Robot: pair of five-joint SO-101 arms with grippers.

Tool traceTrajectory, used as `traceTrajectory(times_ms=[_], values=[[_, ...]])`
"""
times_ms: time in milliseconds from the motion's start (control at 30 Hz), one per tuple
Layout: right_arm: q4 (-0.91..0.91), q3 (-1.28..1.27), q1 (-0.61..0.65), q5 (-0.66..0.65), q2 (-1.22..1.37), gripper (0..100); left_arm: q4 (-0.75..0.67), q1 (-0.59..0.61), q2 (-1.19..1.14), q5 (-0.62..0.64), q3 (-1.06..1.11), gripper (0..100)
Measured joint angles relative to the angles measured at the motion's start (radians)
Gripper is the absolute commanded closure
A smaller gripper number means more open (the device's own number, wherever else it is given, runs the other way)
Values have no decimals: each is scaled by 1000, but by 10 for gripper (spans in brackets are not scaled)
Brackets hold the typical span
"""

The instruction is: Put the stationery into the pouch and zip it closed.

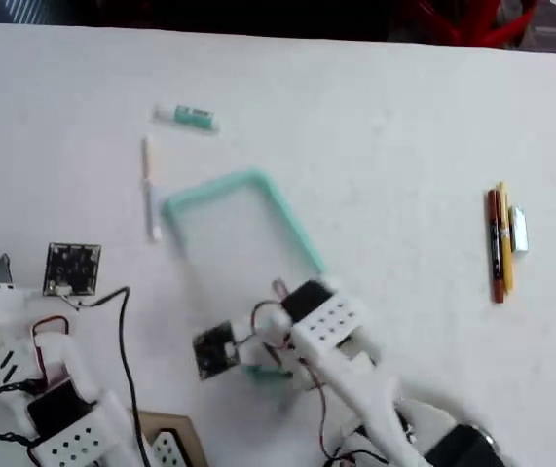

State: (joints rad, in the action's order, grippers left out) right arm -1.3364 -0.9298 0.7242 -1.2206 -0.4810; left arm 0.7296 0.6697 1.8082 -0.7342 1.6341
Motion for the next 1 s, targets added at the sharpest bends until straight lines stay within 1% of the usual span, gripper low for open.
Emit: traceTrajectory(times_ms=[133, 233, 300, 433, 533, 700, 800, 867, 1000], values=[[-199, 175, -75, 0, -235, 981, -2, -63, 0, 0, 0, 661], [-307, 290, -91, 0, -393, 981, -2, -144, 0, 0, 0, 661], [-356, 350, -97, 9, -454, 981, -2, -204, 0, 3, 0, 661], [-374, 439, -123, 98, -483, 981, -2, -299, 0, 54, 0, 660], [-377, 517, -129, 120, -486, 981, 3, -342, 0, 81, -18, 658], [-377, 629, -129, 163, -486, 981, 87, -456, 0, 114, -106, 657], [-377, 675, -129, 196, -486, 981, 155, -552, 0, 115, -147, 656], [-377, 707, -155, 204, -486, 981, 193, -629, 0, 115, -169, 652], [-377, 779, -216, 210, -488, 981, 284, -793, 3, 120, -230, 579]])
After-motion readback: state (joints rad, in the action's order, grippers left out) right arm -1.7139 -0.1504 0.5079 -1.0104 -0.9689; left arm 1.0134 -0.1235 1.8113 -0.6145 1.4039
